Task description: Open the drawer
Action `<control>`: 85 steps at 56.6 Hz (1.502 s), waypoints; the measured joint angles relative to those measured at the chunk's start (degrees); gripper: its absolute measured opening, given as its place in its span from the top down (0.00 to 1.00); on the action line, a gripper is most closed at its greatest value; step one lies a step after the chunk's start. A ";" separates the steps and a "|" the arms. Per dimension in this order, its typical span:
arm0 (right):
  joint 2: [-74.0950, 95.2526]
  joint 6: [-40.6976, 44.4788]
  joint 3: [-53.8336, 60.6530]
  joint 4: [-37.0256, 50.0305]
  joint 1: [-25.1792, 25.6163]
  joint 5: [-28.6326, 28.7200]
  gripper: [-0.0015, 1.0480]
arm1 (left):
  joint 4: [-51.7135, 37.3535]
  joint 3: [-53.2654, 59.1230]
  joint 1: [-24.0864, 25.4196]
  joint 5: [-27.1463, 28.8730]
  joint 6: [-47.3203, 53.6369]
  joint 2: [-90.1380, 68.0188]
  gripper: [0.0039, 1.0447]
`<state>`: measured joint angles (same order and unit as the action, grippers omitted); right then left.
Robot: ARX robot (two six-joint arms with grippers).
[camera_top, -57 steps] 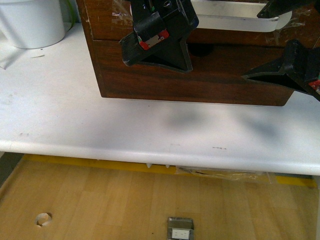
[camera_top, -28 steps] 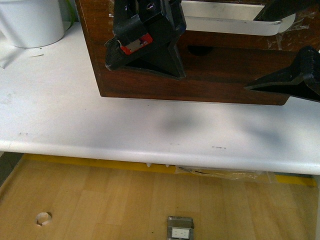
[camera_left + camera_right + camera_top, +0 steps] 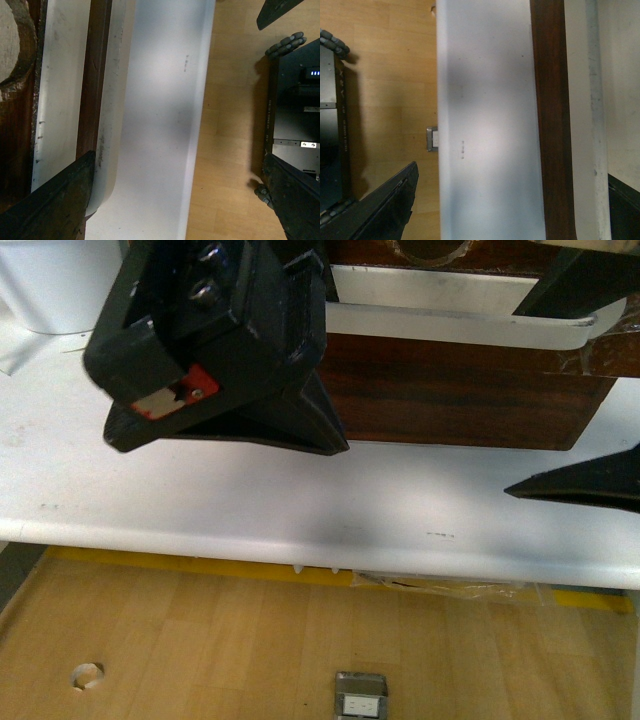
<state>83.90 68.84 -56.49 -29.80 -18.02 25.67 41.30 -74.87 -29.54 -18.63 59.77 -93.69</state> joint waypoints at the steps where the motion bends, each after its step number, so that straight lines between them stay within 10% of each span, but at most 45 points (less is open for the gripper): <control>1: -0.15 0.00 0.13 -0.11 -0.07 0.02 0.09 | -0.15 0.48 -0.09 0.00 0.00 0.37 0.06; 32: -7.15 0.04 4.92 2.36 0.63 5.35 0.09 | -6.51 7.17 -1.60 0.48 -2.05 6.56 0.06; 58: -23.43 -15.69 17.75 19.10 12.79 17.11 0.09 | -34.95 23.39 -3.19 7.30 -15.80 21.11 0.06; 74: -40.98 -39.45 34.07 32.35 23.61 17.94 0.09 | -62.34 42.12 -2.47 33.53 -36.09 35.65 0.06; 85: -54.29 -49.42 41.22 31.85 33.00 21.49 0.09 | -61.75 54.53 -1.16 50.88 -52.61 45.13 0.06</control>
<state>29.61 19.42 -15.27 2.04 14.98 47.16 -20.45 -20.34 -30.70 32.25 7.16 -48.56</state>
